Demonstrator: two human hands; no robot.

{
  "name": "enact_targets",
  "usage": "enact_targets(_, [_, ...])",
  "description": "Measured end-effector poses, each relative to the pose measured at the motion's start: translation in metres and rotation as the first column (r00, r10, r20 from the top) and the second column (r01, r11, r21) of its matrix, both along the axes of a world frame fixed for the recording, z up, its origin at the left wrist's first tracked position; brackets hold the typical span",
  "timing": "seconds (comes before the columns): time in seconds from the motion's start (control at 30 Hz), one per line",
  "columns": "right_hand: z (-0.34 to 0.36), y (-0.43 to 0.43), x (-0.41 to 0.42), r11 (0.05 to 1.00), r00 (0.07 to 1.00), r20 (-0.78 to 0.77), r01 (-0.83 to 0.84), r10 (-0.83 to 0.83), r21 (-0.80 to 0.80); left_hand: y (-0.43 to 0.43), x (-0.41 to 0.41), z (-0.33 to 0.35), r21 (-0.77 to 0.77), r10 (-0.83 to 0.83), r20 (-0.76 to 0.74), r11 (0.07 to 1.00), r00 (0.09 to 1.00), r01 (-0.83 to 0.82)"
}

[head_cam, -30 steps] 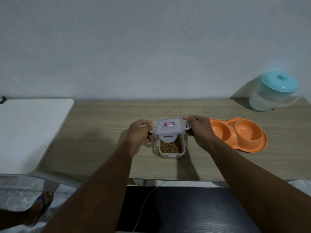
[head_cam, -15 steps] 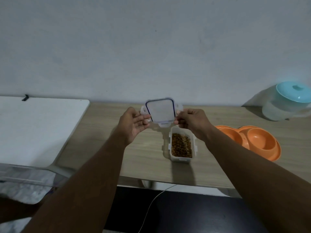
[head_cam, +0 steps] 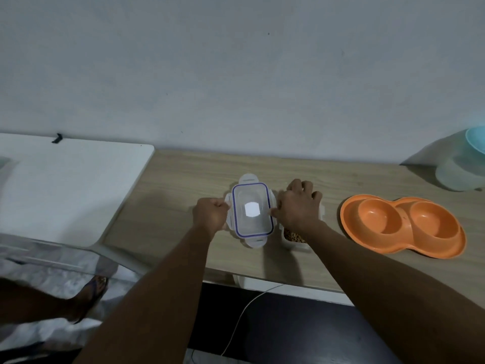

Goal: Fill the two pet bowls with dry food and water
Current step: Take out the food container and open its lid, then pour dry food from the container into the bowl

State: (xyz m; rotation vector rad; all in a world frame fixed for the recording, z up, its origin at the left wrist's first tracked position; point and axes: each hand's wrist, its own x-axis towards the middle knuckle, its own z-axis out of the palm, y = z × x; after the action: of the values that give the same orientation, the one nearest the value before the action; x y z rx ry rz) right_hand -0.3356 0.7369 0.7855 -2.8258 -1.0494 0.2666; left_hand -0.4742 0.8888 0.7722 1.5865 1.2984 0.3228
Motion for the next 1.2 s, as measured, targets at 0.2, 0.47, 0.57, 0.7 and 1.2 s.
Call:
enact_targets(0.2, [-0.009, 0.004, -0.006, 0.987, 0.994, 0.026, -0.103, 0.107, -0.127, -0.008, -0.002, -0.01, -0.074, -0.006, -0.056, 0.997, 0.998, 0.002])
enact_targets(0.47, [-0.02, 0.003, -0.007, 0.981, 0.993, 0.019, -0.111, 0.115, -0.158, -0.005, -0.001, -0.026, -0.079, -0.016, -0.119, 0.997, 0.993, 0.007])
enact_targets(0.57, [-0.018, -0.005, -0.004, 0.997, 0.999, 0.009, -0.04, 0.039, 0.07, -0.011, 0.001, -0.017, 0.094, -0.078, -0.218, 0.991, 0.973, 0.1])
enact_targets(0.7, [-0.006, -0.031, 0.012, 0.874, 0.972, -0.107, 0.236, -0.21, 0.426, -0.029, 0.015, 0.0, 0.268, -0.141, -0.193, 0.945, 0.971, 0.19])
enact_targets(1.2, [-0.036, -0.102, 0.015, 0.64, 0.671, -0.698, 0.655, -0.25, 0.401, -0.103, 0.065, -0.001, -0.18, -0.289, 0.041, 0.939, 0.956, 0.292])
